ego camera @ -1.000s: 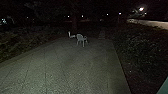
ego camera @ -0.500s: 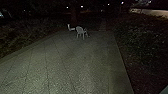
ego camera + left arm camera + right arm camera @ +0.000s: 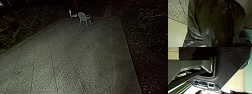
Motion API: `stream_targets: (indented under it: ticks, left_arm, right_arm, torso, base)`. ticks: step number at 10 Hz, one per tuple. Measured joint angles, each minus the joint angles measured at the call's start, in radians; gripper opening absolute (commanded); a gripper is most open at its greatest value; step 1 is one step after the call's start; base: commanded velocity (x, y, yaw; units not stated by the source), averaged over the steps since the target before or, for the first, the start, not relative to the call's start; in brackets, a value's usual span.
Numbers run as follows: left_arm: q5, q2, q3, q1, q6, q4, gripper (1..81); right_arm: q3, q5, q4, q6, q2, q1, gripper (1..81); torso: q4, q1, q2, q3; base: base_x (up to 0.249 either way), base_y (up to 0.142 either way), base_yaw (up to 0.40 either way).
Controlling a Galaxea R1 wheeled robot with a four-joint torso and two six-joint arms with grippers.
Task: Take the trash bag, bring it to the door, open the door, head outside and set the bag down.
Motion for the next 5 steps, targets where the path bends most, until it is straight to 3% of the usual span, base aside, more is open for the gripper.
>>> stream_targets:
  ticks: [2, 5]
  left_arm:
    - [0.05, 0.011, -0.017, -0.061, 0.0, -0.019, 1.0]
    - [0.095, 0.082, -0.124, -0.146, 0.0, -0.037, 1.0]
  right_arm:
    - [0.0, -0.001, 0.001, 0.0, -0.001, 0.001, 81.1]
    - [-0.001, -0.001, 0.002, -0.002, -0.001, 0.002, 81.1]
  torso:
    - [0.008, 0.0, 0.0, -0.032]
    - [0.008, 0.0, 0.001, -0.037]
  base:
    - [0.0, 0.0, 0.0]
    - [0.0, 0.0, 0.0]
